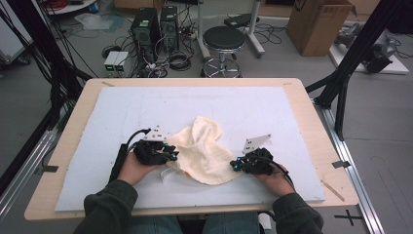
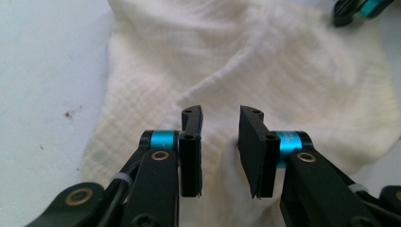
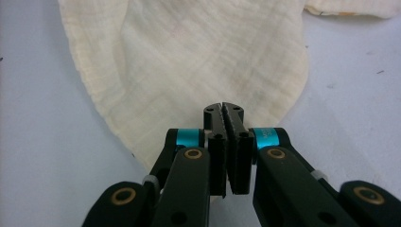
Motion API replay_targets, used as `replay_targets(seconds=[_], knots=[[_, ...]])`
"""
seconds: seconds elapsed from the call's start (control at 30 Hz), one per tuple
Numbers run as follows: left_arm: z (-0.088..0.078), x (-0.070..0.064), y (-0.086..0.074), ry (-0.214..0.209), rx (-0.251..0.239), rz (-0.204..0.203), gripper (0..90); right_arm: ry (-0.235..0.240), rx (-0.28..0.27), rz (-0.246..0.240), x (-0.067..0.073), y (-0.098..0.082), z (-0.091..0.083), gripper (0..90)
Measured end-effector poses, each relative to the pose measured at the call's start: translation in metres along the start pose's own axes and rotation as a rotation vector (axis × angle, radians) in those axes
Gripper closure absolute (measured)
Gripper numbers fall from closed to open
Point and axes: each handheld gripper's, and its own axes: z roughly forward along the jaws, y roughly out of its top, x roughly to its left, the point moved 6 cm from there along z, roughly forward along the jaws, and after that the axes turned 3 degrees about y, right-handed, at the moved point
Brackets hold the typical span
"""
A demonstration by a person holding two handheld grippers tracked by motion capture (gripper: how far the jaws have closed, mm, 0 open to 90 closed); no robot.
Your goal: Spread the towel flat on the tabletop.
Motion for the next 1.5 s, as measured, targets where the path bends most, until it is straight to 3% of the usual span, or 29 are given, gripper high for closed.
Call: replay_targets(seconds=[0.17, 0.33, 0.43, 0.53, 0.6, 0.8, 0.87, 0.97, 1.1, 1.2, 1.27, 1.4, 1.5], knots=[[-0.018, -0.013, -0.006, -0.025, -0.028, 0.037, 79.5, -0.001, -0.004, -0.006, 0.001, 0.000, 0.000, 85.5], [-0.035, -0.024, -0.012, -0.084, -0.078, 0.024, 79.5, 0.001, -0.006, 0.002, 0.001, -0.001, 0.000, 85.2], [-0.038, -0.030, -0.019, -0.113, -0.060, 0.043, 81.5, 0.000, -0.005, 0.006, 0.001, -0.001, 0.000, 85.2], [-0.030, -0.032, -0.027, -0.140, 0.000, 0.046, 85.5, 0.001, -0.009, 0.010, 0.001, 0.000, 0.001, 85.2], [-0.020, -0.032, -0.031, -0.135, 0.055, 0.060, 85.8, 0.000, -0.009, 0.008, 0.001, 0.000, 0.001, 85.1], [0.006, -0.027, -0.024, -0.124, 0.081, 0.027, 82.9, 0.005, -0.012, 0.009, 0.000, 0.000, 0.001, 83.5], [0.016, -0.024, -0.023, -0.124, 0.118, 0.032, 79.8, 0.006, -0.015, 0.011, 0.000, 0.000, 0.001, 82.3], [0.021, -0.025, -0.019, -0.165, 0.120, 0.009, 74.7, 0.020, -0.021, 0.007, 0.002, 0.001, 0.001, 79.1], [0.021, -0.026, -0.022, -0.195, 0.125, 0.004, 69.4, 0.073, -0.038, 0.001, 0.008, 0.003, 0.003, 70.4], [0.022, -0.028, -0.022, -0.177, 0.126, 0.031, 70.2, 0.045, -0.015, -0.023, 0.009, 0.002, 0.006, 71.5], [0.024, -0.030, -0.021, -0.141, 0.123, 0.064, 73.3, 0.042, -0.016, -0.025, 0.008, 0.002, 0.006, 73.9], [0.025, -0.035, -0.019, -0.114, 0.112, 0.106, 84.6, 0.040, -0.011, -0.024, 0.010, 0.003, 0.007, 86.3], [0.018, -0.033, -0.017, -0.125, 0.096, 0.091, 85.6, 0.046, -0.002, -0.020, 0.011, 0.004, 0.007, 88.5]])
